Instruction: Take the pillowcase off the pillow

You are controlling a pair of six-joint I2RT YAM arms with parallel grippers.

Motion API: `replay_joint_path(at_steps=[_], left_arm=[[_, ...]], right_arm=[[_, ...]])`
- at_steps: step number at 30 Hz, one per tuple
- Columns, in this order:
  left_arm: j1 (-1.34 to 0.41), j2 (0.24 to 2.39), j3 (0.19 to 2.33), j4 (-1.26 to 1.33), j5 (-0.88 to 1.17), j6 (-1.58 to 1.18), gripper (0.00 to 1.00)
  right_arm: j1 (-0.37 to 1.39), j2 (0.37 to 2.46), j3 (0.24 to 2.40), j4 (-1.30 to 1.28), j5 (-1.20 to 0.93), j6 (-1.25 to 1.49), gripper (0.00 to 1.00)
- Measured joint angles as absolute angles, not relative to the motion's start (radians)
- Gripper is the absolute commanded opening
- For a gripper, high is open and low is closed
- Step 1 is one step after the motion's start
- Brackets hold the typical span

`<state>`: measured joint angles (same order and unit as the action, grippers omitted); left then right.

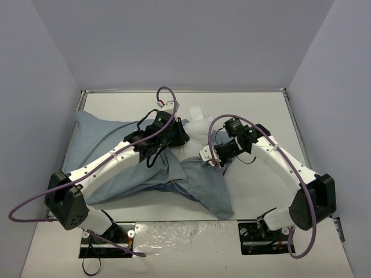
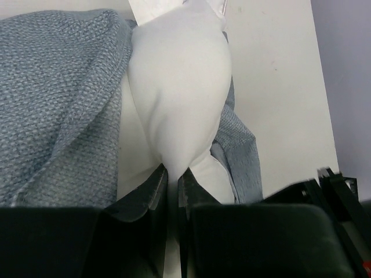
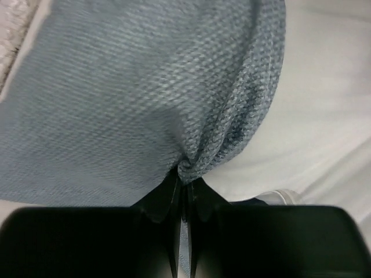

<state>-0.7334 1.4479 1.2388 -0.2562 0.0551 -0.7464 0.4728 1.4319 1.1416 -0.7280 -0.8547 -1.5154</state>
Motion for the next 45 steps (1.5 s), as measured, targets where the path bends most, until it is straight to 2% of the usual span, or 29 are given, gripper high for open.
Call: replay_joint_path(at_steps=[8,15,23,28,31,34,35,38,41,45], left_arm=[[-0.711,1.518,1.292,-0.229,0.004,-0.807,0.02],[-0.711,1.677,1.452,-0.227,-0.004,-0.851,0.02],[-0.707,1.723,1.557,-0.23,-0.032,-0.876,0.02],[-0.698,1.721,1.557,-0.225,-0.038,-0.901,0.02],[-0.689,1.697,1.529,-0.205,-0.035,-0.915,0.02],[-0.67,1.653,1.496,-0.202,-0.022,-0.92,0.02],[-0.664,1.636,1.489,-0.205,-0.015,-0.92,0.02],[-0.646,1.586,1.46,-0.194,-0.004,-0.918,0.02],[-0.638,1.542,1.406,-0.162,0.004,-0.92,0.02],[-0.633,1.529,1.35,-0.126,0.001,-0.92,0.02]], right_arm=[[0.542,1.24,1.107,-0.858,-0.872,-1.527,0.0],[0.641,1.225,0.967,-0.862,-0.83,-1.512,0.0],[0.788,1.242,0.947,-0.749,-0.718,-1.363,0.0],[0.906,1.285,0.96,-0.655,-0.62,-1.283,0.0],[0.925,1.288,0.883,-0.517,-0.537,-1.203,0.0],[0.915,1.288,0.807,-0.43,-0.471,-1.154,0.15],[0.903,1.286,0.795,-0.418,-0.464,-1.144,0.27],[0.847,1.253,0.797,-0.419,-0.501,-1.128,0.44],[0.778,1.181,0.865,-0.478,-0.564,-1.121,0.49],[0.725,1.107,1.036,-0.524,-0.62,-1.071,0.51]])
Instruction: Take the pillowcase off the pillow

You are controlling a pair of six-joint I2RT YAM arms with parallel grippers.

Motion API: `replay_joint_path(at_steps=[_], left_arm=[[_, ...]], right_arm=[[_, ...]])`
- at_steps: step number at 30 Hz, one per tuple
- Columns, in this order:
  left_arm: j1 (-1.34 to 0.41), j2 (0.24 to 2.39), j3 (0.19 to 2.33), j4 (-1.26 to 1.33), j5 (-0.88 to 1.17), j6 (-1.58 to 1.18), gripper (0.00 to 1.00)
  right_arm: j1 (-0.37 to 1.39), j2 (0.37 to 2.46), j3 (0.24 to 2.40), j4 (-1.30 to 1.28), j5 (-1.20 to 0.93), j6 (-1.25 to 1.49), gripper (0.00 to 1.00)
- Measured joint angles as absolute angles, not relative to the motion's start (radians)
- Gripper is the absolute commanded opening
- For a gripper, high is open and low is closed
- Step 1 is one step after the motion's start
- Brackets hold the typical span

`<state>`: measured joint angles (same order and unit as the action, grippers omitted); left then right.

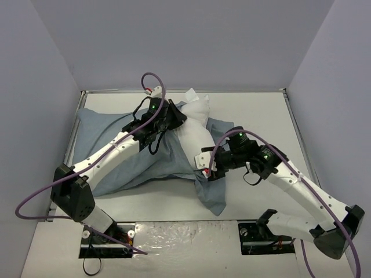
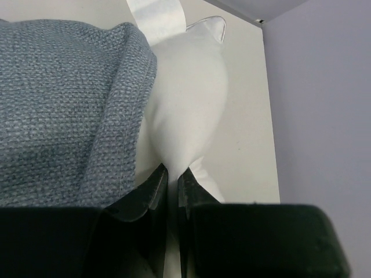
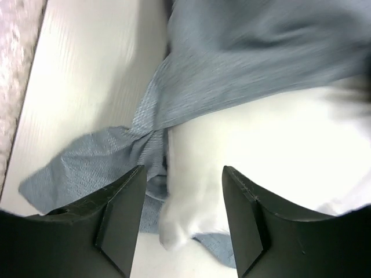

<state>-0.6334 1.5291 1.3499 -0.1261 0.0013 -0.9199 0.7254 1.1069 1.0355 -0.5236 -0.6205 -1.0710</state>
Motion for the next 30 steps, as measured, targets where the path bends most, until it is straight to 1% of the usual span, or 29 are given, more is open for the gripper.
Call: replay_joint_path(at_steps=[3,4,5,7,8,10,11,12,13,17,22,26,30], left_arm=[[-0.634,1.529,1.327,-0.125,-0.004,-0.918,0.02],[-0.634,1.529,1.323,-0.125,-0.004,-0.918,0.02],[-0.634,1.529,1.321,-0.124,-0.004,-0.918,0.02],[-0.634,1.529,1.321,-0.121,-0.004,-0.916,0.02],[-0.633,1.529,1.32,-0.12,-0.004,-0.916,0.02],[-0.634,1.529,1.314,-0.11,-0.002,-0.916,0.02],[-0.634,1.529,1.31,-0.105,0.0,-0.917,0.02],[-0.634,1.528,1.303,-0.097,0.001,-0.917,0.02],[-0.635,1.526,1.295,-0.09,0.004,-0.917,0.02],[-0.647,1.522,1.278,-0.076,0.015,-0.916,0.02],[-0.658,1.522,1.278,-0.071,0.019,-0.906,0.02],[-0.661,1.522,1.278,-0.069,0.02,-0.9,0.02],[-0.662,1.522,1.278,-0.068,0.028,-0.897,0.02]], right_arm=[[0.711,1.073,1.114,-0.535,-0.656,-1.01,0.52],[0.694,1.068,1.131,-0.542,-0.675,-0.982,0.54],[0.669,1.065,1.144,-0.548,-0.689,-0.953,0.6],[0.597,1.068,1.164,-0.55,-0.699,-0.882,0.68],[0.559,1.076,1.171,-0.545,-0.696,-0.819,0.75],[0.492,1.104,1.182,-0.525,-0.694,-0.706,0.8],[0.452,1.131,1.186,-0.513,-0.704,-0.643,0.86],[0.416,1.16,1.191,-0.501,-0.716,-0.574,0.87],[0.382,1.195,1.194,-0.48,-0.728,-0.505,0.93],[0.302,1.368,1.214,-0.401,-0.759,-0.183,0.96],[0.294,1.534,1.241,-0.334,-0.749,0.17,1.0],[0.302,1.528,1.202,-0.224,-0.768,0.332,1.0],[0.309,1.49,1.139,-0.109,-0.794,0.412,1.0]])
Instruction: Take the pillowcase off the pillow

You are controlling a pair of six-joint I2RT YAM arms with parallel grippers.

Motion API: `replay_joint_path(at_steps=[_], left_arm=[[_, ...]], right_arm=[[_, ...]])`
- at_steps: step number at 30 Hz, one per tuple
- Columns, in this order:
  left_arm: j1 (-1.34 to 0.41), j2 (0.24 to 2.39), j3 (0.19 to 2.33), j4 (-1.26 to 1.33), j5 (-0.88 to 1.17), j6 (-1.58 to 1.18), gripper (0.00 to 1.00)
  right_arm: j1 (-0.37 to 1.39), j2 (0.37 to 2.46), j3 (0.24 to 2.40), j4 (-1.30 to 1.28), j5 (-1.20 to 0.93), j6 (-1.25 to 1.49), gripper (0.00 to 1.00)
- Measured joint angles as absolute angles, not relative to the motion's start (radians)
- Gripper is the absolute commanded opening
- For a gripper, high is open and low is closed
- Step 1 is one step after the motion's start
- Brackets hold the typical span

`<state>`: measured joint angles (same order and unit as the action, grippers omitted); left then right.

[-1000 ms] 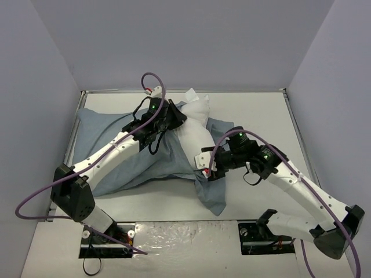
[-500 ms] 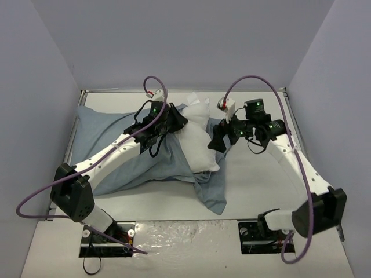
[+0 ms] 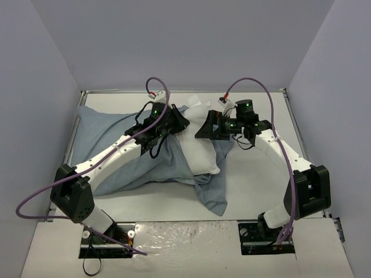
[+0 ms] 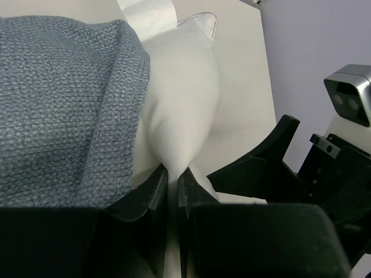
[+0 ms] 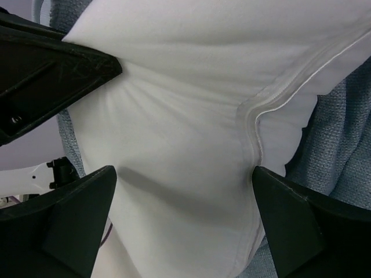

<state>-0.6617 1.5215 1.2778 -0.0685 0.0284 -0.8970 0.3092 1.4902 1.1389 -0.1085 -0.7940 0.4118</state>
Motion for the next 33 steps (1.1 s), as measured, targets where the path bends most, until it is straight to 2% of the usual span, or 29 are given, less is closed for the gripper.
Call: replay_joint_path(at_steps=[13,19,20,22,23,25,26,27,28,29,31,32,33], left_arm=[[-0.664,1.523,1.285,-0.073,0.059,-0.875,0.02],[-0.674,1.552,1.328,-0.1,0.068,-0.865,0.02],[-0.678,1.565,1.345,-0.113,0.068,-0.862,0.02],[-0.683,1.592,1.372,-0.132,0.068,-0.851,0.02],[-0.686,1.603,1.382,-0.136,0.068,-0.847,0.02],[-0.69,1.622,1.394,-0.145,0.067,-0.839,0.02],[-0.692,1.627,1.397,-0.147,0.065,-0.837,0.04],[-0.692,1.629,1.398,-0.15,0.064,-0.836,0.07],[-0.693,1.629,1.399,-0.152,0.062,-0.833,0.13],[-0.693,1.629,1.402,-0.157,0.061,-0.831,0.3],[-0.694,1.629,1.428,-0.161,0.061,-0.82,0.48],[-0.695,1.629,1.453,-0.162,0.063,-0.817,0.6],[-0.699,1.628,1.477,-0.162,0.063,-0.808,0.66]], right_arm=[[0.315,1.482,1.046,0.023,-0.807,0.32,0.98],[0.336,1.511,1.001,0.126,-0.885,0.312,0.83],[0.337,1.524,1.001,0.138,-0.895,0.311,0.71],[0.335,1.551,1.002,0.155,-0.91,0.309,0.54],[0.334,1.562,1.002,0.16,-0.914,0.308,0.35],[0.329,1.584,1.01,0.167,-0.934,0.308,0.2],[0.325,1.595,1.015,0.168,-0.946,0.31,0.06],[0.318,1.603,1.02,0.17,-0.962,0.31,0.0],[0.308,1.61,1.024,0.171,-0.979,0.314,0.0],[0.294,1.613,1.026,0.173,-0.995,0.314,0.0],[0.265,1.614,1.026,0.162,-1.01,0.307,0.0],[0.244,1.614,1.026,0.156,-1.018,0.302,0.0],[0.226,1.614,1.026,0.153,-1.023,0.295,0.0]])
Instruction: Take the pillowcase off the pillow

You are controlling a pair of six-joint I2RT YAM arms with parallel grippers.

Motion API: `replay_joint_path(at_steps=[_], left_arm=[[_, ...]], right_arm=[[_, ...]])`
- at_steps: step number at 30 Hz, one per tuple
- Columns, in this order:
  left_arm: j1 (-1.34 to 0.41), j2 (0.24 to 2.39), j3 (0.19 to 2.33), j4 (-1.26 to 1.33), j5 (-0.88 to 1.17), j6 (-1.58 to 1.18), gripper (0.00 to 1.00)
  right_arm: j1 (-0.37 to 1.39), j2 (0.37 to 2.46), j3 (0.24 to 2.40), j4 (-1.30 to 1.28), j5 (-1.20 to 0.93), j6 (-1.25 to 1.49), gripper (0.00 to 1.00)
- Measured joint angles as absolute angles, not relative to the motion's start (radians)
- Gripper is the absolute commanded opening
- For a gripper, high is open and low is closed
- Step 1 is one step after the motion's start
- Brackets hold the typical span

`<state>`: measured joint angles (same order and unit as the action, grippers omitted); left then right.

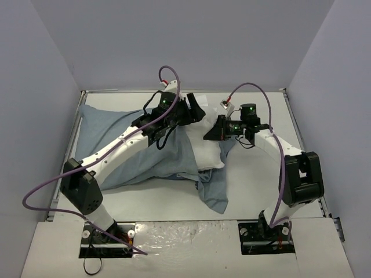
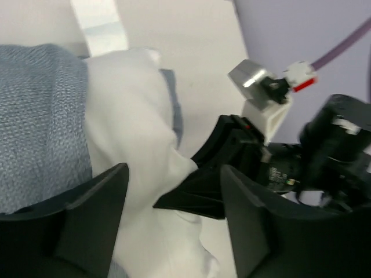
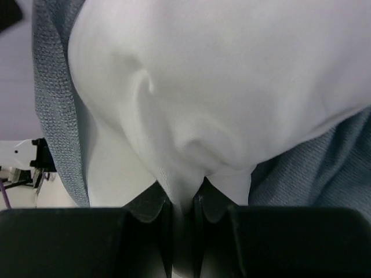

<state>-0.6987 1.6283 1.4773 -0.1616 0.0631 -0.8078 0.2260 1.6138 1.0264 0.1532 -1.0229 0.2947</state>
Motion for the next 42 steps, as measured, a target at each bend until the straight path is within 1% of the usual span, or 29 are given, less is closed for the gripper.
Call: replay_joint_path(at_steps=[2,4,5,9,12,17,23,28,32,35,37,42], left_arm=[[-0.706,1.616,1.528,-0.167,0.062,-0.791,0.76],[-0.711,1.581,1.562,-0.188,0.053,-0.758,0.82],[-0.712,1.559,1.572,-0.2,0.049,-0.738,0.86],[-0.692,1.433,1.576,-0.283,0.007,-0.668,0.87],[-0.643,1.33,1.541,-0.353,-0.043,-0.644,0.88],[-0.503,1.134,1.328,-0.471,-0.116,-0.652,0.88],[-0.42,1.011,1.114,-0.612,-0.161,-0.703,0.88],[-0.352,1.002,1.039,-0.659,-0.162,-0.728,0.89],[-0.244,1.044,0.997,-0.621,-0.091,-0.748,0.89],[-0.141,1.104,0.955,-0.528,0.009,-0.783,0.89],[-0.081,1.15,0.907,-0.419,0.089,-0.813,0.89],[0.005,1.286,0.839,-0.211,0.241,-0.869,0.89]], right_arm=[[0.171,1.613,1.028,0.143,-1.036,0.258,0.0],[0.109,1.613,1.039,0.107,-1.048,0.204,0.0],[0.073,1.613,1.047,0.077,-1.054,0.165,0.0],[-0.056,1.613,1.104,-0.078,-1.063,-0.023,0.0],[-0.115,1.613,1.149,-0.188,-1.046,-0.154,0.0],[-0.192,1.617,1.176,-0.312,-1.031,-0.315,0.0],[-0.3,1.699,1.246,-0.389,-1.037,-0.392,0.0],[-0.341,1.746,1.286,-0.414,-1.03,-0.443,0.0],[-0.341,1.75,1.29,-0.428,-1.021,-0.468,0.0],[-0.342,1.757,1.296,-0.434,-1.019,-0.477,0.0],[-0.345,1.766,1.3,-0.437,-1.019,-0.479,0.0],[-0.349,1.783,1.305,-0.441,-1.017,-0.481,0.0]])
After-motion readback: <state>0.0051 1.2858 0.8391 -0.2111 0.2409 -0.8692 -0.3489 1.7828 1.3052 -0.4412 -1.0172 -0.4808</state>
